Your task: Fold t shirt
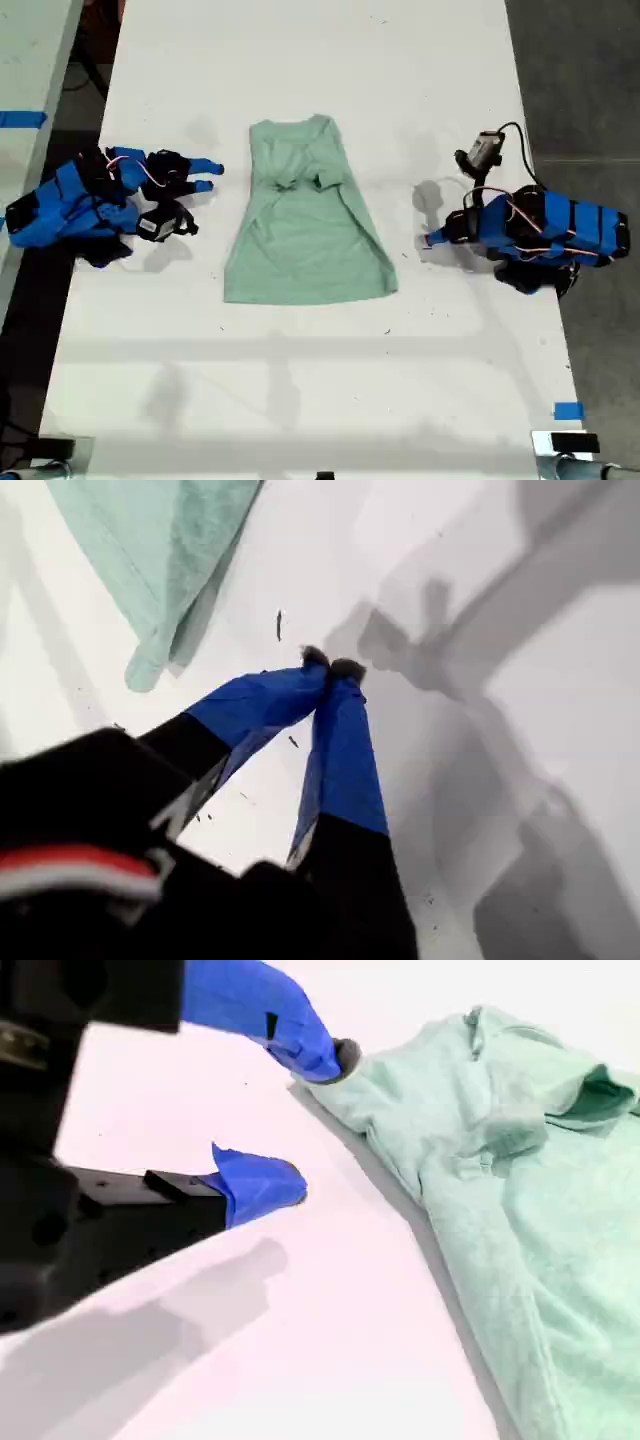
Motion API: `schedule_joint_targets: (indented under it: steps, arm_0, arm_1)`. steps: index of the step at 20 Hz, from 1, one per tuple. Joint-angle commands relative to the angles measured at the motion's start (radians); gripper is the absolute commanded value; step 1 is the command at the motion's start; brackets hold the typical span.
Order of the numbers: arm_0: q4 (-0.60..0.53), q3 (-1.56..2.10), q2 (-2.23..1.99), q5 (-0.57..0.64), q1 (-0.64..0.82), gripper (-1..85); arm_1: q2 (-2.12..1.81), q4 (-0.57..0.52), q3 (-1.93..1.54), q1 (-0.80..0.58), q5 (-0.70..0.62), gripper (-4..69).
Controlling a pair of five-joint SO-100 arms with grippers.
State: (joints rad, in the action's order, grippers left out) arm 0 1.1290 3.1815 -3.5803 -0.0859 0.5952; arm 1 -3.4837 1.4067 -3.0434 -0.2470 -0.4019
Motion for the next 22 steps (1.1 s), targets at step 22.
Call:
schedule_joint_targets:
  steps: [22]
  arm_0:
    - [-0.031, 0.026, -0.006, -0.011, 0.04, -0.1]
  arm_1:
    - [1.473, 0.023, 1.193, 0.241, 0.276, 23.7]
